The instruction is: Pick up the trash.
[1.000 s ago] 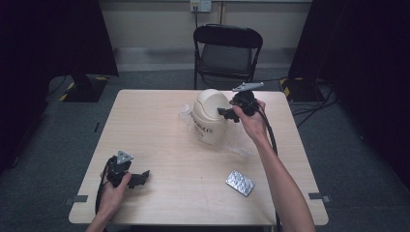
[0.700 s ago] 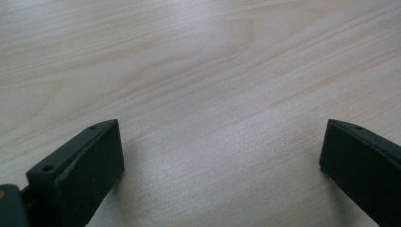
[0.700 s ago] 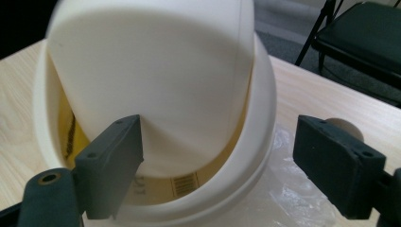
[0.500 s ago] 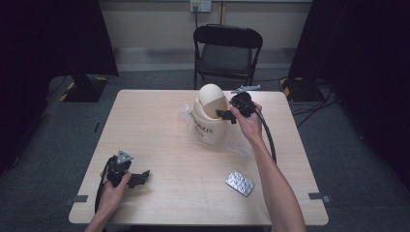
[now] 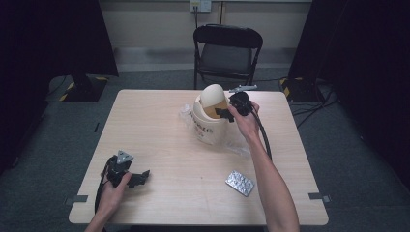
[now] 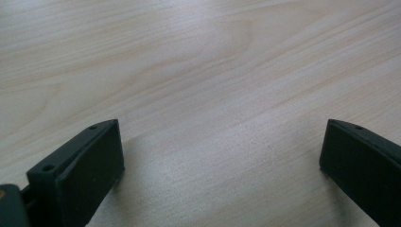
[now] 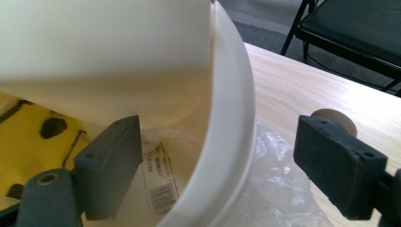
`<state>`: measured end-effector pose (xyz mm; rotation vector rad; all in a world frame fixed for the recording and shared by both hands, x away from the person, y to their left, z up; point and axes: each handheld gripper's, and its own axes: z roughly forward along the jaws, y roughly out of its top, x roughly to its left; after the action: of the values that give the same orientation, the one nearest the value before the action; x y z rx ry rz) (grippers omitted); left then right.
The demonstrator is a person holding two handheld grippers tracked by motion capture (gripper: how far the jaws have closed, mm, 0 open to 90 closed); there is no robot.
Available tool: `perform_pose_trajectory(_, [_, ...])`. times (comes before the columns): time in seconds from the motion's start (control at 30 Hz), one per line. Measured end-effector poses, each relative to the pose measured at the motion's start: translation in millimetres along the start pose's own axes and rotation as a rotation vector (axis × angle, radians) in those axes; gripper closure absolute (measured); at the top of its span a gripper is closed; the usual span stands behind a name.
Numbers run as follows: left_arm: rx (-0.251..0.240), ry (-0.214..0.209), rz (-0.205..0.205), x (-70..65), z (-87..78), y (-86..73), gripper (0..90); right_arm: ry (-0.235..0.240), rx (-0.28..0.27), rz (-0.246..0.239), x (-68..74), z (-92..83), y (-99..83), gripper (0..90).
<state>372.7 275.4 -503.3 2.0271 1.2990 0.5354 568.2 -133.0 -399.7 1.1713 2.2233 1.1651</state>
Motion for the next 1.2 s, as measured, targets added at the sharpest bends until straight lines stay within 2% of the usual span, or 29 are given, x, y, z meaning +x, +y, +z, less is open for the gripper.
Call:
perform_pose_trajectory(0.17, [0.000,-0.001,-0.001,0.0,0.1,0.0,0.0,0.009,-0.014,0.018,-2.6,-3.6,-0.3,16.1])
perform_pose_trajectory(0.33, [0.000,0.000,0.000,0.0,0.0,0.0,0.0,0.019,-0.017,0.014,-1.1,-11.2,0.7,16.0])
perform_pose_trajectory(0.47, [0.000,0.000,-0.001,0.0,0.1,0.0,0.0,0.029,-0.047,-0.011,4.9,-26.4,4.8,15.9])
perform_pose_trajectory(0.73, [-0.001,0.000,-0.001,0.0,0.1,0.0,0.0,0.036,-0.081,-0.021,12.7,-48.9,4.8,15.9])
perform_pose_trajectory(0.8, [-0.001,0.000,-0.001,0.0,0.0,0.0,0.0,0.018,-0.085,-0.029,15.3,-55.2,3.3,16.8])
perform_pose_trajectory(0.87, [-0.001,-0.002,-0.002,0.0,0.1,0.0,0.0,0.018,-0.116,-0.026,17.2,-63.7,0.5,17.1])
perform_pose_trajectory(0.97, [0.000,0.000,-0.001,0.0,0.1,0.0,0.0,0.018,-0.118,-0.021,20.4,-73.2,-7.1,17.6])
perform_pose_trajectory(1.07, [0.000,-0.002,-0.002,0.0,0.1,0.0,0.0,0.019,-0.107,-0.024,21.6,-77.6,-14.6,18.0])
perform_pose_trajectory(1.2, [0.000,-0.002,-0.002,0.0,0.1,0.0,0.0,0.022,-0.084,-0.048,23.9,-87.3,-33.6,19.9])
